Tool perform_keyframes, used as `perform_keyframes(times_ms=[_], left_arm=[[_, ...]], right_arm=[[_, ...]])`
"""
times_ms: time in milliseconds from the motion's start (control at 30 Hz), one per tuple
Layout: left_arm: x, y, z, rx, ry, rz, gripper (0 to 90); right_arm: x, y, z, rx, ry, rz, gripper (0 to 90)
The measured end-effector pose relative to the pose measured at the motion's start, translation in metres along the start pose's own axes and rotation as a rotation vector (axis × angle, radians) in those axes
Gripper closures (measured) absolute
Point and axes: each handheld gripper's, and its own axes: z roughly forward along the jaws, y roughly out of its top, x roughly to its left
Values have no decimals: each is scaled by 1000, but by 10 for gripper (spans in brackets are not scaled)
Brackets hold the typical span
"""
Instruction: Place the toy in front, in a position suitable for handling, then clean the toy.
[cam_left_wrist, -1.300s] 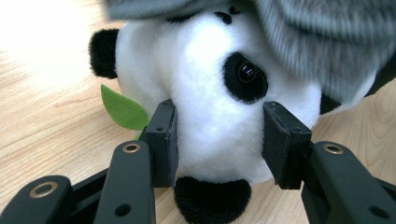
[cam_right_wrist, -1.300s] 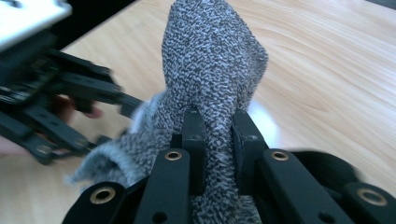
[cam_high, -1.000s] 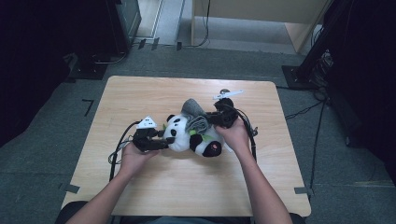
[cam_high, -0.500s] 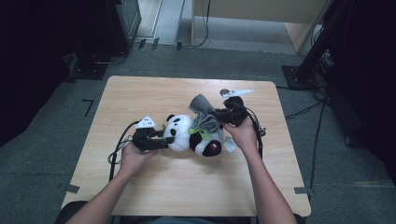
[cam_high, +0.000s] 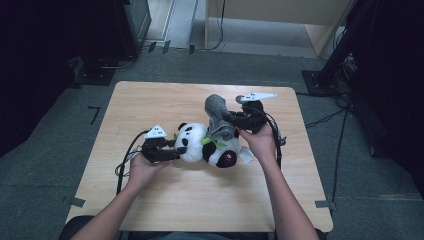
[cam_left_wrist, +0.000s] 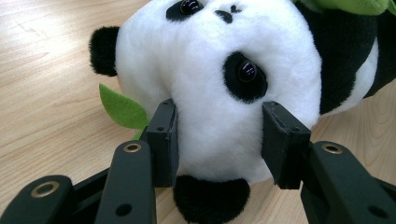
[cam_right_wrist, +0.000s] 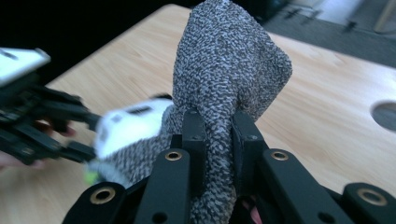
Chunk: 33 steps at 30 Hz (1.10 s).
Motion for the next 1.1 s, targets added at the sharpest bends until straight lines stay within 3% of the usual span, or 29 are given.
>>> perform_keyframes(times_ms=[267,333,367,400,500,600,633,700,767,800,833,967,1100], left_arm=[[0,0,0,-2,3,0,531],[0,1,1,-5,1,-6,531],[0,1,1,-5,1,-6,531],[1,1,1,-7,-1,-8,530],[2,2,1,-4,0,-4,529],[3,2,1,-8,-5,-6,528],[3,2,1,-8,-10,-6,524],[3,1,1,-6,-14,2,518],[2,1,1,-9,-14,1,506],[2,1,1,-12,-14,1,453],[2,1,0,-18,-15,4,453],[3,-1,-4,-26,-40,-14,338],[3,-11,-10,-25,-63,-3,329]], right_arm=[[18,14,8,-27,86,-6,795],[28,19,9,-48,141,7,795],[28,19,9,-48,141,7,795],[33,20,9,-66,187,16,795],[38,14,17,-33,220,31,795],[38,4,26,15,205,28,795],[33,-7,38,66,173,29,796],[28,-16,46,97,144,23,797],[26,-19,48,97,125,8,797],[21,-22,48,83,140,42,797],[21,-22,48,83,140,42,797],[16,-21,48,84,118,22,796],[7,-22,49,73,122,58,796]])
